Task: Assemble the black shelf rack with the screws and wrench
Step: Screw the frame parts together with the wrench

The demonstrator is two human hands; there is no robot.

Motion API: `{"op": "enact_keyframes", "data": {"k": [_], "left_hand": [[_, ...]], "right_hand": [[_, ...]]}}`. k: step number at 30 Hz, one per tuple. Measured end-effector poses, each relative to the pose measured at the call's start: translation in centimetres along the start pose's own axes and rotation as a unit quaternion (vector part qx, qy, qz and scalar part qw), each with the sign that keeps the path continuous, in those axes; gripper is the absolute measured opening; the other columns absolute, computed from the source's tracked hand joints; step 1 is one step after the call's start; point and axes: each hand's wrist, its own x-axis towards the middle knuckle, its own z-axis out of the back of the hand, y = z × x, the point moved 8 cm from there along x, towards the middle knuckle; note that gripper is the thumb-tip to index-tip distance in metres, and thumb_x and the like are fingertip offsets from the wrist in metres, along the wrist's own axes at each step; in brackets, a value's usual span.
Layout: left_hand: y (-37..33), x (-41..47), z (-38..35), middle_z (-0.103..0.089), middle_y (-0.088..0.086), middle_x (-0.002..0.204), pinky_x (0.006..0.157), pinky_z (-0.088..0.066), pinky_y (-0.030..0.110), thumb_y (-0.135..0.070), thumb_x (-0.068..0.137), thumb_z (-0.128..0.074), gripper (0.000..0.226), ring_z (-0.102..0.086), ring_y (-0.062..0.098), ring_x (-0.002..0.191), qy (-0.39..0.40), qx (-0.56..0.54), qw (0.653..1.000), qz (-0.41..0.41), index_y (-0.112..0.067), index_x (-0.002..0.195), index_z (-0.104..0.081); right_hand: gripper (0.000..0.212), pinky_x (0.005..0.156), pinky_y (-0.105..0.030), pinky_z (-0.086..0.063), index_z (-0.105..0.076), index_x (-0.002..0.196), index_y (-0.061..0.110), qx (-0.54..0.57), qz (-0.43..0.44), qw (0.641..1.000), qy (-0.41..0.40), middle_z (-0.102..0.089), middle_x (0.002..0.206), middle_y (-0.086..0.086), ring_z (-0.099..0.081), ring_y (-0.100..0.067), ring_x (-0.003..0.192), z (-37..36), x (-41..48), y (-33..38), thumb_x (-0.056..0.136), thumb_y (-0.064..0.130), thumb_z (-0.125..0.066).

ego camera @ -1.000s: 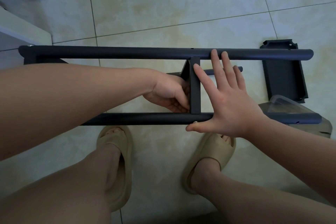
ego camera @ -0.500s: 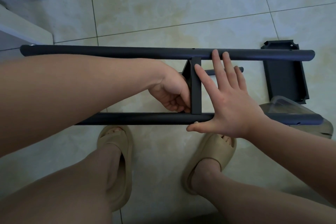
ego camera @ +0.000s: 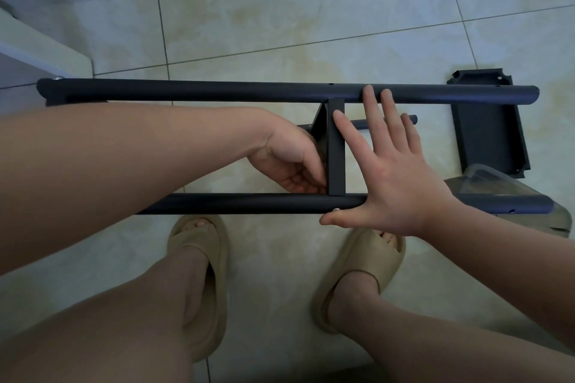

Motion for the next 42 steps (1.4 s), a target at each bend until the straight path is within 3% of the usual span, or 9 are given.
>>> {"op": "enact_keyframes", "data": {"k": [5,9,15,20,25,31,42], "left_hand": [[-0.2,0.3,-0.1,-0.063,0.014,0.109,0.084,-0.055,0.025,0.01,0.093,-0.053,0.025,-0.066,0.017,0.088,0.0,-0.013,0.999,-0.035,-0.003,0.111,-0.064],[0.3,0.2,-0.6,-0.069,0.011,0.103,0.082,-0.057,0.024,0.013,0.091,-0.05,0.026,-0.068,0.019,0.094,0.017,-0.055,0.996,-0.069,-0.002,0.105,-0.066],[0.6,0.3,-0.9,-0.066,0.015,0.11,0.094,-0.055,0.028,0.013,0.093,-0.048,0.027,-0.067,0.021,0.099,0.025,-0.078,0.991,-0.103,0.002,0.115,-0.061],[0.5,0.0,-0.5,-0.072,0.007,0.105,0.089,-0.053,0.029,-0.001,0.096,-0.053,0.02,-0.069,0.016,0.092,0.039,-0.015,0.998,-0.044,-0.008,0.107,-0.069],[-0.2,0.0,0.4,-0.069,-0.004,0.079,0.061,-0.043,0.018,-0.009,0.095,-0.06,0.015,-0.056,0.008,0.067,-0.008,0.085,0.996,0.02,-0.017,0.088,-0.07],[0.1,0.3,0.5,-0.066,-0.004,0.07,0.056,-0.042,0.016,-0.008,0.095,-0.059,0.017,-0.055,0.007,0.06,-0.024,0.089,0.994,0.051,-0.015,0.082,-0.068],[-0.6,0.3,0.5,-0.068,0.004,0.071,0.054,-0.051,0.017,0.001,0.091,-0.061,0.019,-0.061,0.009,0.057,-0.03,0.057,0.997,0.039,-0.009,0.08,-0.072]], "right_hand": [[0.134,0.123,-0.06,0.0,0.007,0.163,0.027,0.004,0.001,1.0,0.002,0.025,0.166,-0.013,0.026,-0.034,0.152,0.0,0.0,0.0,0.061,0.102,-0.038],[0.134,0.123,-0.06,0.0,0.008,0.162,0.028,0.001,0.0,1.0,0.003,0.026,0.166,-0.013,0.026,-0.034,0.152,-0.1,0.0,0.0,0.06,0.101,-0.04],[0.134,0.123,-0.06,0.0,0.008,0.162,0.027,-0.003,0.001,1.0,0.002,0.026,0.166,-0.013,0.026,-0.034,0.152,0.0,0.0,0.0,0.061,0.102,-0.038],[0.133,0.123,-0.06,0.0,0.008,0.162,0.027,-0.003,0.003,1.0,-0.002,0.024,0.167,-0.014,0.025,-0.035,0.153,0.0,0.0,0.0,0.062,0.102,-0.038],[0.133,0.123,-0.059,0.0,0.007,0.162,0.027,-0.006,0.003,1.0,-0.002,0.024,0.167,-0.014,0.024,-0.035,0.153,0.0,0.0,0.1,0.062,0.103,-0.035],[0.133,0.123,-0.06,-0.001,0.006,0.163,0.026,-0.003,0.002,1.0,0.0,0.023,0.167,-0.014,0.024,-0.035,0.153,0.0,0.0,0.1,0.061,0.103,-0.034],[0.134,0.123,-0.061,-0.002,0.004,0.163,0.025,-0.002,0.001,1.0,0.0,0.022,0.167,-0.015,0.024,-0.035,0.153,0.0,0.0,0.1,0.061,0.102,-0.037]]}}
